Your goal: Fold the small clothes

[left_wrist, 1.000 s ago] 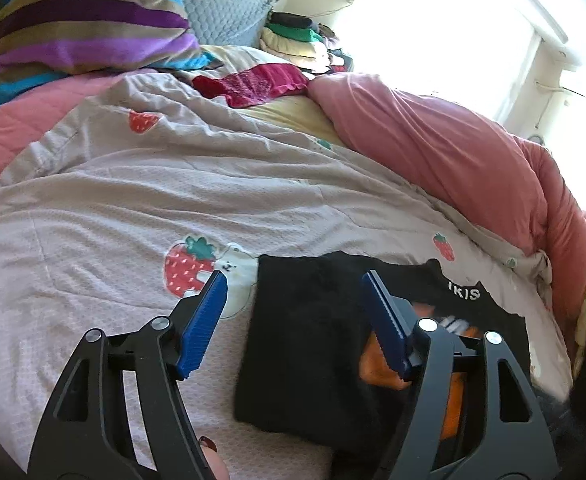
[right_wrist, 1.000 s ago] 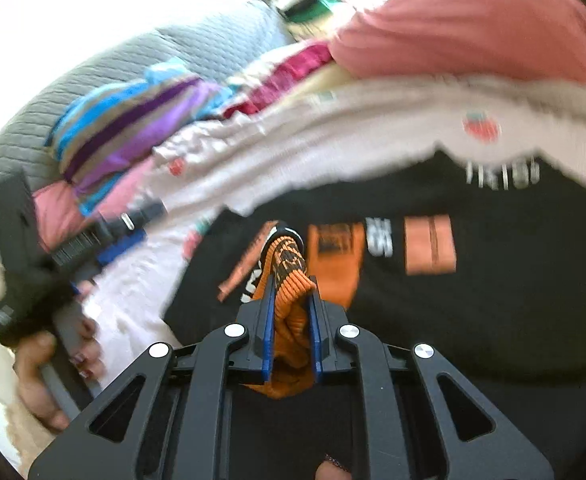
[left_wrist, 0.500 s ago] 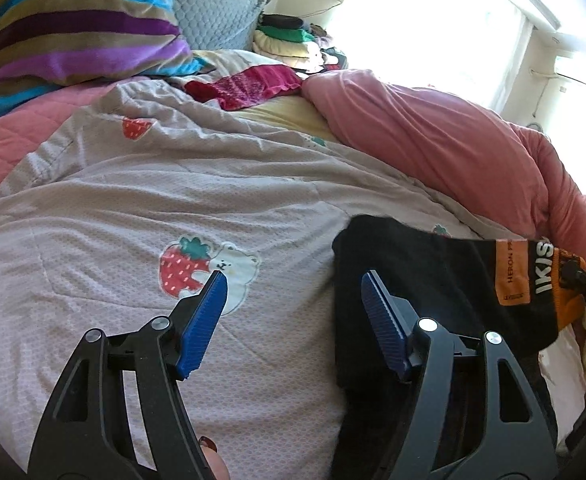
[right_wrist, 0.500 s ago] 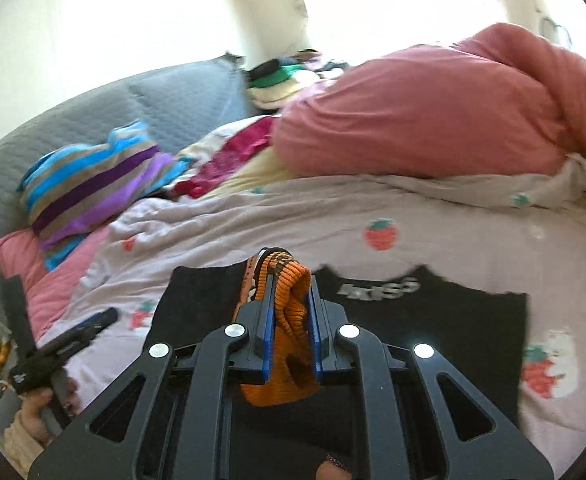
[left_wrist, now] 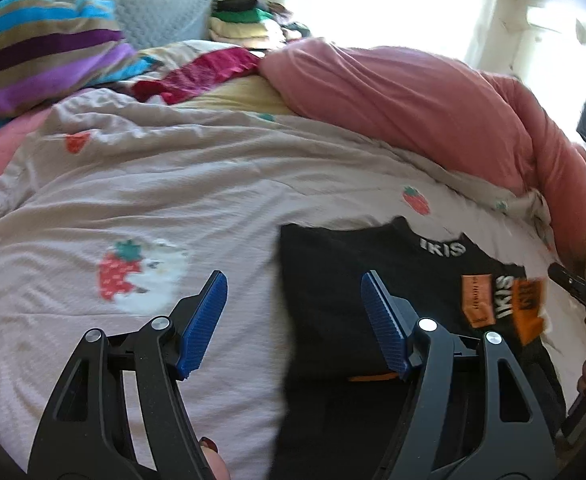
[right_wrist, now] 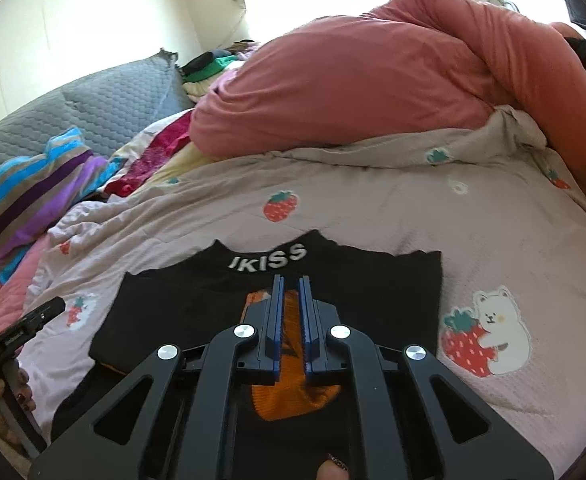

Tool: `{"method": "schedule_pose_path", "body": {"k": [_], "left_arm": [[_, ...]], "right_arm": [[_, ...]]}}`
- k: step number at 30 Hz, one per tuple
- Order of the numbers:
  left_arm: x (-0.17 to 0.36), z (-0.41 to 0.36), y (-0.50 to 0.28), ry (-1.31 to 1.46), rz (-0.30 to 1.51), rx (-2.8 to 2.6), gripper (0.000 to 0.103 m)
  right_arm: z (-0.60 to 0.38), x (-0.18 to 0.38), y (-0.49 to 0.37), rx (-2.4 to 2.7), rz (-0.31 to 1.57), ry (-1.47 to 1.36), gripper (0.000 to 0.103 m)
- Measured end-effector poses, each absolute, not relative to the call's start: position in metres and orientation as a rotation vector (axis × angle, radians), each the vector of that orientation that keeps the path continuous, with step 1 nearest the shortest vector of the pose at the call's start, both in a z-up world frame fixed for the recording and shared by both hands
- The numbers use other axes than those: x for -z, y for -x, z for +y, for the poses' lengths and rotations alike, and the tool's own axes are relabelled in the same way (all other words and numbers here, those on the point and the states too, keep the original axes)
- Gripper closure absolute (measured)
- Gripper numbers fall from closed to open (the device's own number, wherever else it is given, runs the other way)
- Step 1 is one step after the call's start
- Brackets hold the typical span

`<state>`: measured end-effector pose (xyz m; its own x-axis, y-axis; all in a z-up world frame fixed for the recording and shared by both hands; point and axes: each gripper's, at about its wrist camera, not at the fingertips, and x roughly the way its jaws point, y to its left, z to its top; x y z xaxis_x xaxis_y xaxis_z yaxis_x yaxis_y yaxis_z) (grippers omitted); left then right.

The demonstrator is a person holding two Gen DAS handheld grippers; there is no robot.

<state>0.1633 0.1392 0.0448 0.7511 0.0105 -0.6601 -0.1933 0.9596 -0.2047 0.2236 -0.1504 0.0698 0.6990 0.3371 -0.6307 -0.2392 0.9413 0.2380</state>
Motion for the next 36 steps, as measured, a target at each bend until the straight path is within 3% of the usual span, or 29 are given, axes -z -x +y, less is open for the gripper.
{"method": "schedule_pose_path", "body": {"k": [9,12,15,19,36], "left_arm": [[-0.026,0.099,-0.205,0.215,0.836,-0.061,0.041],[-0.018,0.092,-0.213,0.192,0.859,-0.039,0.041],[-0.004,0.088,-0.217,0.169,0.904,-0.024,0.041],[0.012,0.087,-0.219,0.152,0.969,-0.034,0.041],[0.014,0.098,-0.21,0.196,0.942,0.007,0.041]], "right_arm": [[-0.15,-0.061,-0.217,-0.304,0.75,-0.086,0.095],[-0.138,-0.055,-0.215,-0.32,0.768,-0.047,0.082],[-0.127,-0.052,-0.212,-0.334,0.776,-0.021,0.079],[-0.118,-0.051,-0.212,-0.347,0.785,-0.014,0.066],[-0.077,0.007,-0.222,-0.362,0.981,0.122,0.058]]}}
